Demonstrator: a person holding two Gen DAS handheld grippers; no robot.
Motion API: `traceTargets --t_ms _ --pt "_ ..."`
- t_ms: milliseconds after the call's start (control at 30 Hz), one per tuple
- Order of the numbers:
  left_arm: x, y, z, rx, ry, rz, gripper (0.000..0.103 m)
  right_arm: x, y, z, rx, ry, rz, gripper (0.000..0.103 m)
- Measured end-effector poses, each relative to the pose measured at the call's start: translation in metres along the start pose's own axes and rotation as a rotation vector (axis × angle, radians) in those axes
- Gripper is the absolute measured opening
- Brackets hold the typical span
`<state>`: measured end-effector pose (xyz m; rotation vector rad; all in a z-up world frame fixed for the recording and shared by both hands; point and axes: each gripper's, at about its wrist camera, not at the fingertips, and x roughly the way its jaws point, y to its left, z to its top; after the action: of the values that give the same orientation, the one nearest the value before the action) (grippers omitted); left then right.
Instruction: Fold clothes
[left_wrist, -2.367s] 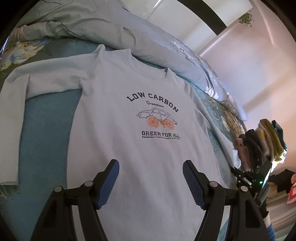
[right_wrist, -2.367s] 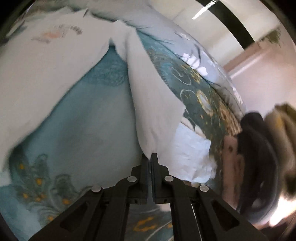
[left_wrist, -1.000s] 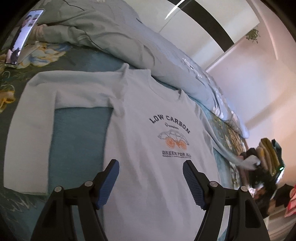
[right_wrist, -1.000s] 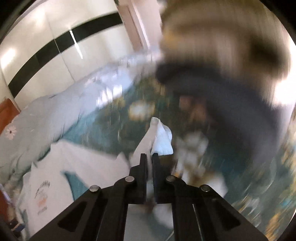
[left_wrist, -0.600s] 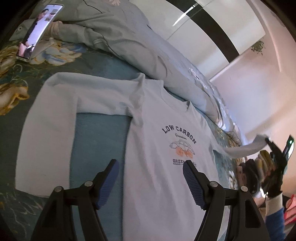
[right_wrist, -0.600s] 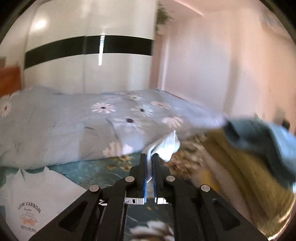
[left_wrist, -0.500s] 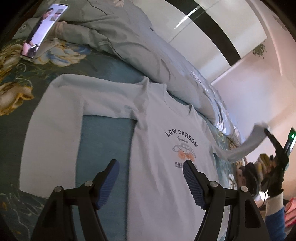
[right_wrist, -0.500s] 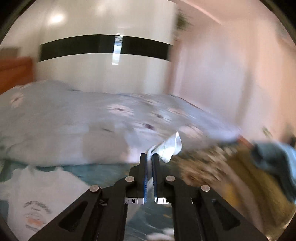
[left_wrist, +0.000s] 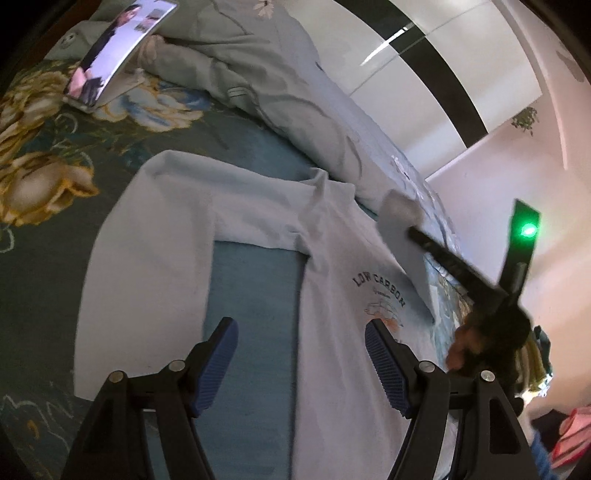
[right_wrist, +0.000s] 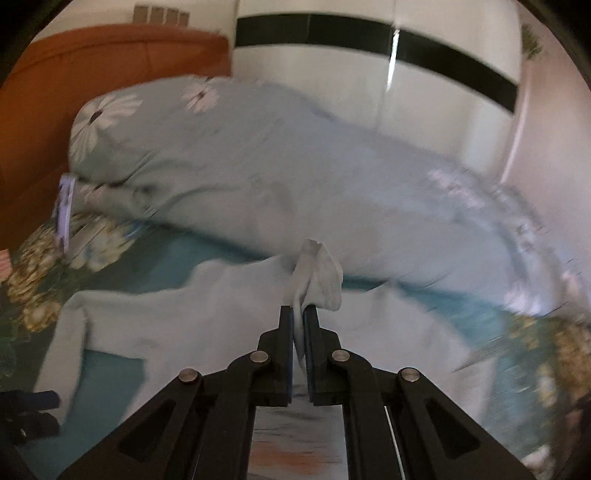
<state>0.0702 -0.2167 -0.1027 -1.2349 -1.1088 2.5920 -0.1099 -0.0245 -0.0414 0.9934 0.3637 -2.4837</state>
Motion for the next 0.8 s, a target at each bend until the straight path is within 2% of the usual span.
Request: traceTargets --t_ms 100,233,300,333,367,433,467,533,633,700,800 --pt "0.0 0.009 0.0 -0.015 0.006 0.005 0.075 0.021 0.028 -0.014 -0.009 0.06 0.032 0.006" --pt "0.002 0.011 0.0 -0.017 0.013 0.01 0.075 0.04 0.045 -0.026 -0.004 0.123 0.067 0.007" --pt "0.005 0.009 0.001 -0.014 0.016 0.009 0.075 0.041 0.043 -0.027 0.018 0.136 0.123 0.017" --pt "0.006 0.008 0.001 -0.013 0.018 0.008 0.075 0.039 0.04 -0.028 0.032 0.134 0.154 0.031" --pt "0.007 0.007 0.001 -0.012 0.02 0.008 0.075 0.032 0.033 -0.03 0.057 0.122 0.2 0.039" --pt "0.009 0.005 0.001 -0.009 0.024 0.006 0.075 0.017 0.018 -0.034 0.11 0.094 0.298 0.042" --pt "0.012 0.002 0.003 -0.003 0.026 0.007 0.075 0.008 0.008 -0.038 0.133 0.079 0.31 0.046" --pt "0.017 -0.004 0.006 0.007 0.029 0.013 0.075 -0.006 -0.016 -0.048 0.185 0.059 0.299 0.053" --pt "0.021 -0.011 0.012 0.019 0.03 0.043 0.075 -0.026 -0.057 -0.073 0.285 0.039 0.265 0.053" --pt "0.016 -0.011 0.015 0.028 0.017 0.078 0.075 -0.038 -0.083 -0.095 0.339 0.057 0.207 0.053" --pt "0.0 0.003 0.014 0.051 0.0 0.204 0.075 -0.056 -0.119 -0.13 0.425 0.074 0.145 0.053"
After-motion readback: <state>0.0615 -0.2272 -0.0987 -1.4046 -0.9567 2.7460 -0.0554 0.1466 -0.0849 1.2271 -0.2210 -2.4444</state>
